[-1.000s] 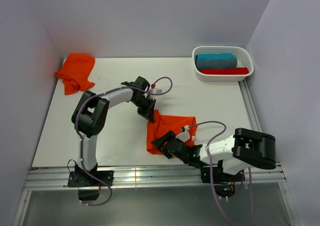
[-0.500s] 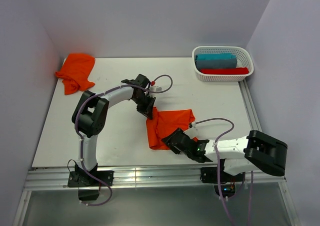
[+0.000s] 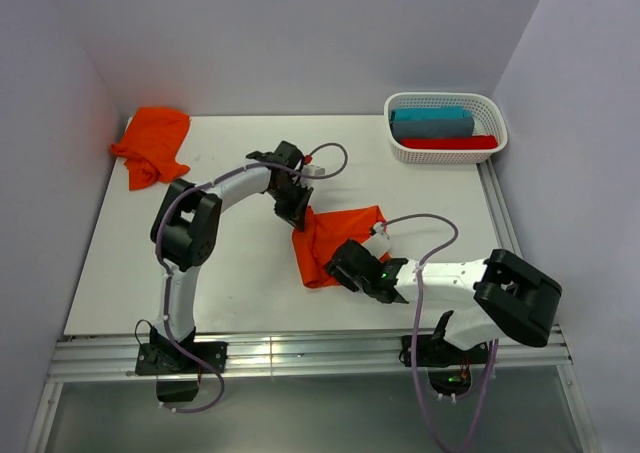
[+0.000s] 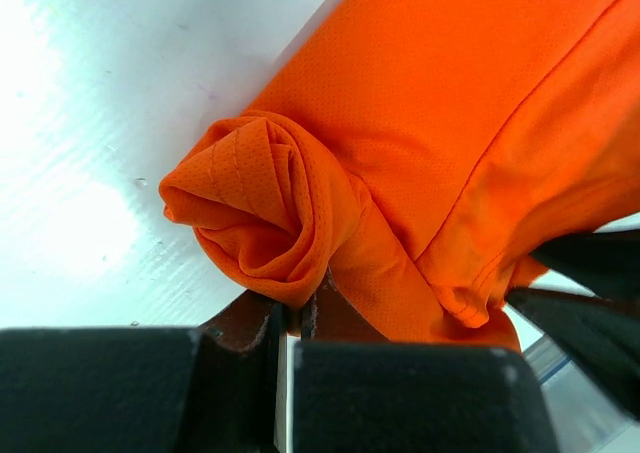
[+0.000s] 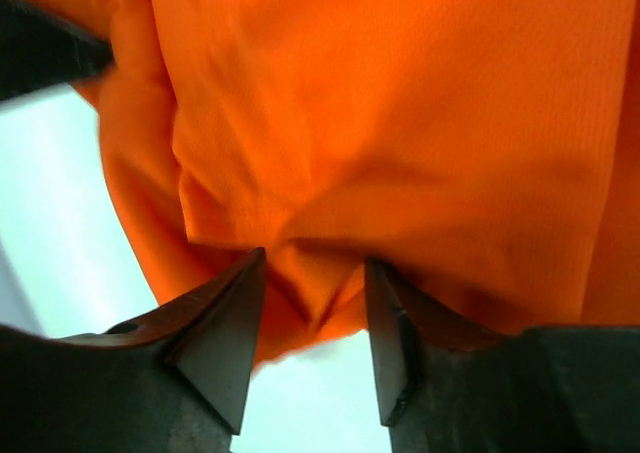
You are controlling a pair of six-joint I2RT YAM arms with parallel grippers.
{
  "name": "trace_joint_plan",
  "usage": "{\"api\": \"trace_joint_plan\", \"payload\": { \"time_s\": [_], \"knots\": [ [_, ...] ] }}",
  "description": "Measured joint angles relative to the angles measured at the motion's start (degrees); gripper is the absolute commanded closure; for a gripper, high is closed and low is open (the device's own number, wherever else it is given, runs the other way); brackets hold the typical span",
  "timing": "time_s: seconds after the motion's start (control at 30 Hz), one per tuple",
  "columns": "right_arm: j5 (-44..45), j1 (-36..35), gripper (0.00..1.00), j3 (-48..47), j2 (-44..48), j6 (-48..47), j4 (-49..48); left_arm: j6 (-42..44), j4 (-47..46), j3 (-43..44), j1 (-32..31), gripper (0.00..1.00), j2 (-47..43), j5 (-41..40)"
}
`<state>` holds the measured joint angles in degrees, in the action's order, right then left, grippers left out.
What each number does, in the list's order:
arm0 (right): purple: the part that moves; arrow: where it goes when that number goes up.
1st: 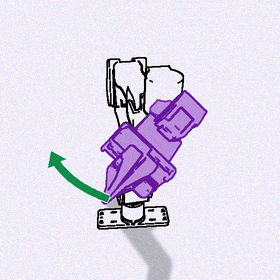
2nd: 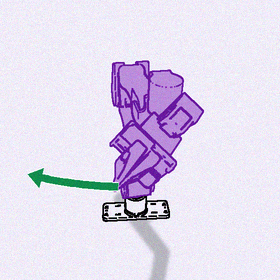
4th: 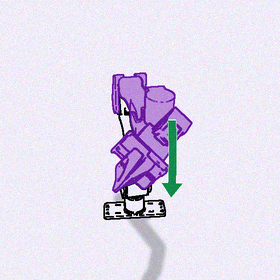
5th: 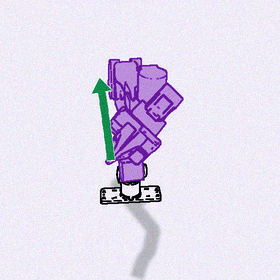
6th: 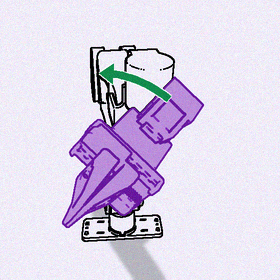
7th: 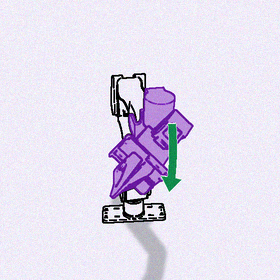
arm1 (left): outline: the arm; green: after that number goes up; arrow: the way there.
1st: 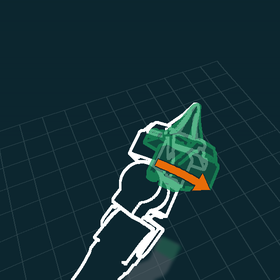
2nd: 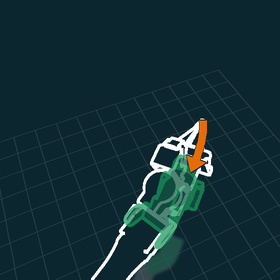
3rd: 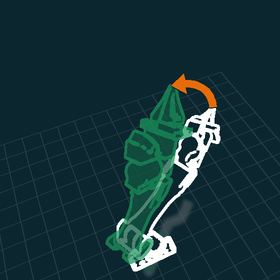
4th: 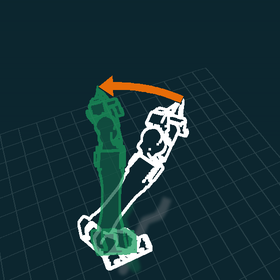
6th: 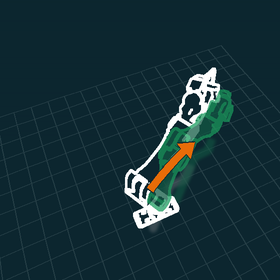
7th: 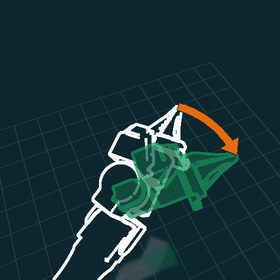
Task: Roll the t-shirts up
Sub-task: Roll the tshirt
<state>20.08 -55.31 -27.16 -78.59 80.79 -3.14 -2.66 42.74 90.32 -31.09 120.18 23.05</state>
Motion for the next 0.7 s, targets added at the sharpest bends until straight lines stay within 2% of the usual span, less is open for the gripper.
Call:
{"api": "trace_joint_plan", "payload": {
  "time_s": [0.13,0.33,0.53,0.7],
  "knots": [
    [2.29,-4.96,0.43,-4.87,-0.55,-0.76,9.46,-0.13,1.36,1.86,-0.17,1.0,0.9,-1.55],
    [4.39,-12.98,0.45,-12.48,-2.6,-1.03,20.35,-0.13,2.82,3.63,-0.57,1.0,1.7,-3.76],
    [8.31,-13.81,0.46,-22.62,-5.49,-3.98,28.06,-0.13,3.89,4.68,-1.01,1.0,2.34,-4.96],
    [12.37,-12.98,0.46,-32.44,-11.37,-9.66,31.63,-0.13,4.57,5.33,-1.27,1.0,2.64,-5.29]
  ]
}}
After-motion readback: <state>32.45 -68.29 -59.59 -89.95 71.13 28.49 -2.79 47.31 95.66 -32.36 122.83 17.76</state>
